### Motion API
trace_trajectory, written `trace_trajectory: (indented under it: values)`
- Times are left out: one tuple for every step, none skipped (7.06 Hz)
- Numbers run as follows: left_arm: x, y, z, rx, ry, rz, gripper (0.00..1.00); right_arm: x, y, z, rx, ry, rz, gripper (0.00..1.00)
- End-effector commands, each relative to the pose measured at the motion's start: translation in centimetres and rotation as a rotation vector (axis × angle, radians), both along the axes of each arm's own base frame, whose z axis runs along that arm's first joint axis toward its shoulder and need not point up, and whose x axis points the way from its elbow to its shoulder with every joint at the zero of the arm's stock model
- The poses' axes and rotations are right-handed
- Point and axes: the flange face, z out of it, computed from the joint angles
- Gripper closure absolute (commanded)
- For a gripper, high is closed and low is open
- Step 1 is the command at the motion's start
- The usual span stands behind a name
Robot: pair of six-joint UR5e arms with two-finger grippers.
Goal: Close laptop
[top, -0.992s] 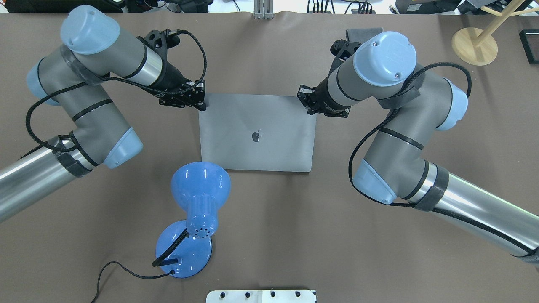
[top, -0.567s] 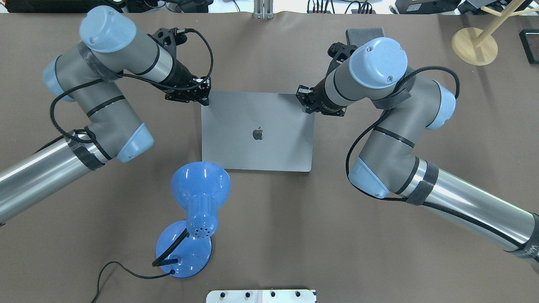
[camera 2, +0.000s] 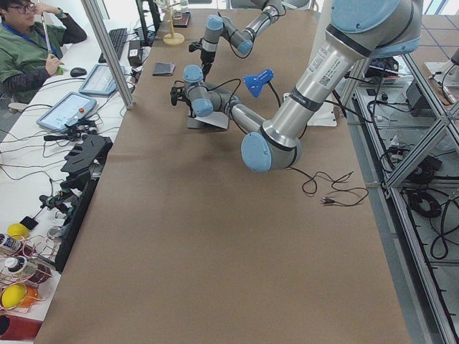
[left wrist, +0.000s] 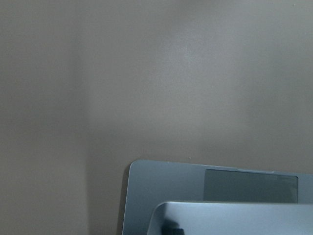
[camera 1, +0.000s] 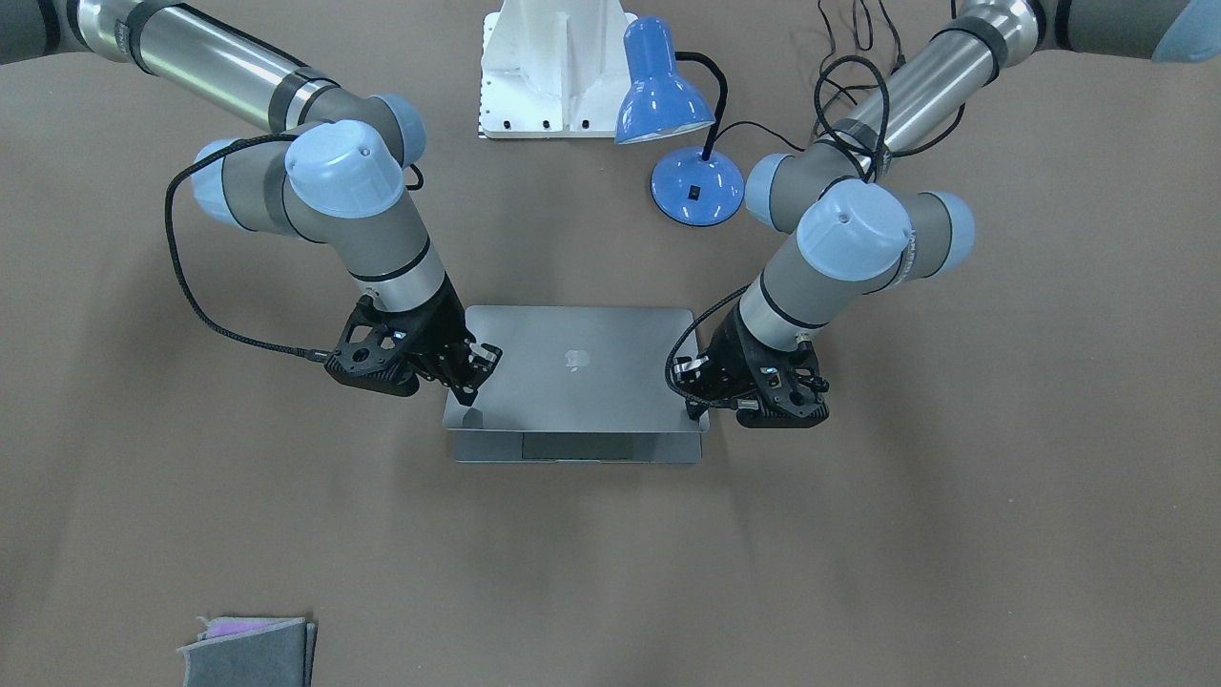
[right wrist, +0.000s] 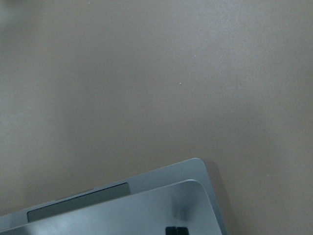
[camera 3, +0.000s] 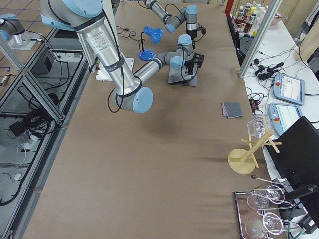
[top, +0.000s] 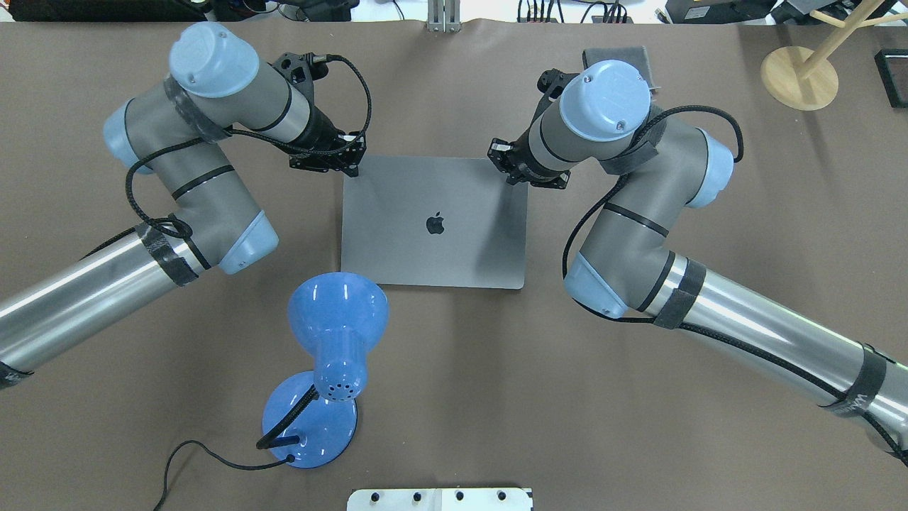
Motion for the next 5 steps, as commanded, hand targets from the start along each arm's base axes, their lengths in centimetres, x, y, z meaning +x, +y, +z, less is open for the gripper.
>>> trace_trajectory:
  values:
    - [2.3, 0.4, 0.7, 0.005, -0.035, -0.015, 1.0, -2.2, -1.1, 1.1, -0.012, 0.034, 0.006, 1.0]
    - [3.7, 0.9, 1.6, 0.012, -0.063, -0.028, 1.0, -3.7, -1.1, 2.5, 0.006, 0.036, 0.012, 1.0]
    - [4.6, 1.4, 2.1, 0.012, -0.078, -0.028, 1.0, -4.5, -0.9, 3.5, 0.006, 0.041, 0.007, 1.0]
    - [5.7, 1.9, 2.7, 0.023, -0.099, -0.042, 1.0, -5.0, -0.4, 3.5, 0.012, 0.046, 0.006, 1.0]
    - [5.7, 2.0, 2.6, 0.027, -0.098, -0.042, 1.0, -5.1, -0.3, 3.3, 0.013, 0.043, 0.005, 1.0]
